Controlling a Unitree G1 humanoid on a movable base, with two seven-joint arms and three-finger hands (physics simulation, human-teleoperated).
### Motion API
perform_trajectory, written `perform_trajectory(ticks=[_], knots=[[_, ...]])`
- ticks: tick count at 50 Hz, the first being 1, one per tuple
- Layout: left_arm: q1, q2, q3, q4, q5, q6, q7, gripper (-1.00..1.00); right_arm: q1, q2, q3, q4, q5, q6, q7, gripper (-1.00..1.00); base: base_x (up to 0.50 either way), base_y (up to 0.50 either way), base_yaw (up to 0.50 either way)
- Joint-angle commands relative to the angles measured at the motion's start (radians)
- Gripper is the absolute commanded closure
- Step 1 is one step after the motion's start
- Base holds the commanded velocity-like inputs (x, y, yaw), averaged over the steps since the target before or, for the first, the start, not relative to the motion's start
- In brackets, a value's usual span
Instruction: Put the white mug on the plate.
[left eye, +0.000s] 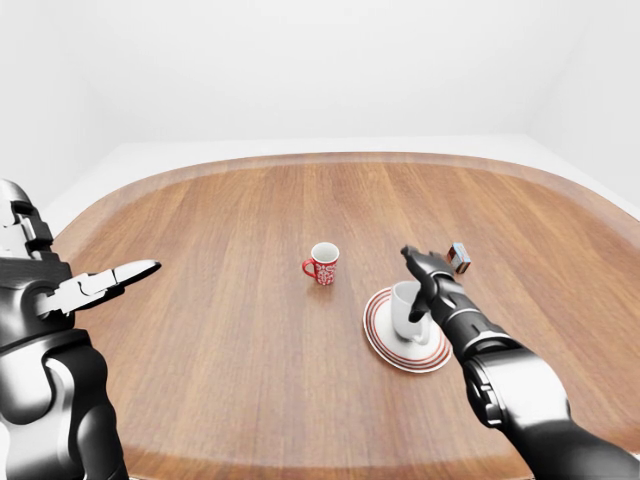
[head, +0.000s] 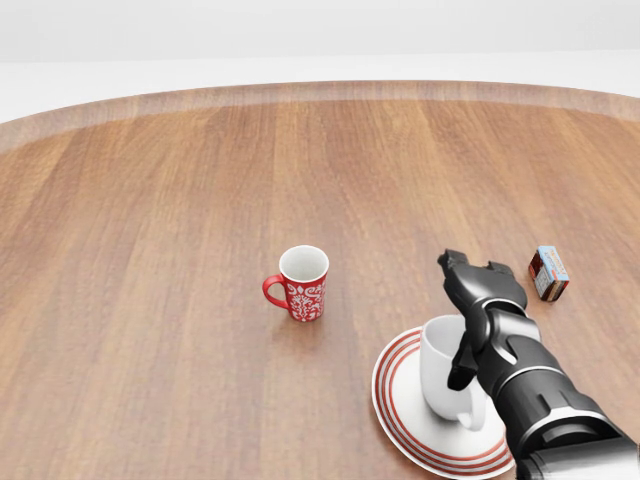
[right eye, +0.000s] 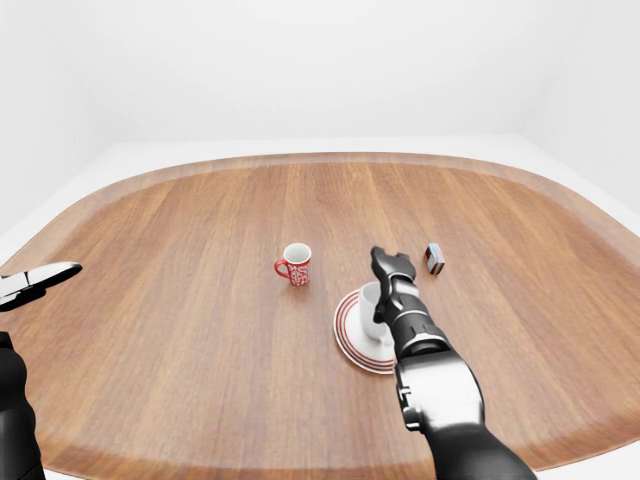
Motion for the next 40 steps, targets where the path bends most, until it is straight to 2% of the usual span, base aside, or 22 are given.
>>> perform_trajectory(ticks=[1, 11, 15, 19, 22, 23, 24, 26, 27, 28, 29, 31, 32, 33, 34, 35, 36, 40], knots=[[-0.012, -0.011, -0.019, 0.099, 0.007, 0.000, -0.002, -1.00, 0.049, 0.008, 0.023, 0.052, -0.013, 0.000, -0.035, -1.00, 0.00, 0.00, 0.00], [-0.012, -0.012, -0.021, 0.099, 0.008, 0.000, -0.001, -1.00, 0.038, 0.008, 0.019, 0.049, -0.005, 0.000, -0.010, -1.00, 0.00, 0.00, 0.00], [-0.014, -0.009, -0.019, 0.102, 0.008, 0.000, -0.001, -1.00, -0.036, -0.006, 0.011, 0.024, 0.040, 0.000, 0.130, -1.00, 0.00, 0.00, 0.00], [-0.013, -0.012, -0.024, 0.103, 0.012, 0.000, -0.002, -1.00, -0.136, -0.042, 0.017, -0.022, 0.072, 0.000, 0.181, -1.00, 0.00, 0.00, 0.00], [-0.015, -0.011, -0.023, 0.105, 0.011, 0.000, -0.002, -1.00, -0.195, -0.062, 0.012, -0.104, 0.108, 0.000, 0.281, -1.00, 0.00, 0.00, 0.00], [-0.015, -0.010, -0.022, 0.105, 0.011, 0.000, -0.002, -1.00, -0.206, -0.063, -0.003, -0.170, 0.139, 0.000, 0.331, -1.00, 0.00, 0.00, 0.00], [-0.017, -0.008, -0.020, 0.105, 0.009, 0.000, -0.001, -1.00, -0.195, -0.072, 0.002, -0.359, 0.142, 0.000, 0.436, -1.00, 0.00, 0.00, 0.00], [-0.018, -0.007, -0.020, 0.102, 0.008, 0.000, 0.001, -1.00, -0.086, -0.059, -0.010, -0.908, 0.128, 0.000, 0.739, -1.00, 0.00, 0.00, 0.00], [-0.019, -0.007, -0.022, 0.103, 0.010, 0.000, 0.001, -1.00, -0.059, -0.059, -0.007, -1.063, 0.094, 0.000, 0.739, -1.00, 0.00, 0.00, 0.00], [-0.017, -0.009, -0.025, 0.103, 0.012, 0.000, 0.001, -1.00, -0.079, -0.040, -0.011, -1.395, 0.043, 0.000, 0.739, -1.00, 0.00, 0.00, 0.00], [-0.016, -0.010, -0.027, 0.101, 0.014, 0.000, 0.000, -1.00, -0.130, -0.038, 0.000, -1.591, -0.028, 0.000, 0.739, -1.00, 0.00, 0.00, 0.00], [-0.015, -0.010, -0.025, 0.096, 0.012, 0.000, 0.000, -1.00, -0.264, -0.013, -0.003, -1.768, -0.132, 0.000, 0.739, -1.00, 0.00, 0.00, 0.00], [-0.016, -0.009, -0.023, 0.094, 0.010, 0.000, 0.001, -1.00, -0.541, -0.067, 0.040, -1.855, -0.190, 0.000, 0.739, -1.00, 0.00, 0.00, 0.00], [-0.016, -0.009, -0.022, 0.092, 0.009, 0.000, 0.001, -1.00, -0.740, -0.067, 0.034, -1.831, -0.233, 0.000, 0.739, -1.00, 0.00, 0.00, 0.00], [-0.016, -0.009, -0.022, 0.092, 0.010, 0.000, 0.000, -1.00, -0.874, -0.066, 0.022, -1.798, -0.255, 0.000, 0.739, -1.00, 0.00, 0.00, 0.00], [-0.017, -0.010, -0.023, 0.094, 0.010, 0.000, 0.000, -1.00, -1.100, -0.056, -0.007, -1.729, -0.283, 0.000, 0.739, -1.00, 0.00, 0.00, 0.00], [-0.017, -0.010, -0.023, 0.094, 0.010, 0.000, 0.000, -1.00, -1.238, -0.031, -0.051, -1.606, -0.269, 0.000, 0.739, -1.00, 0.00, 0.00, 0.00], [-0.012, -0.014, -0.026, 0.092, 0.011, 0.000, -0.003, -1.00, -1.238, -0.052, -0.070, -1.468, -0.192, 0.000, 0.739, -1.00, 0.00, 0.00, 0.00]])
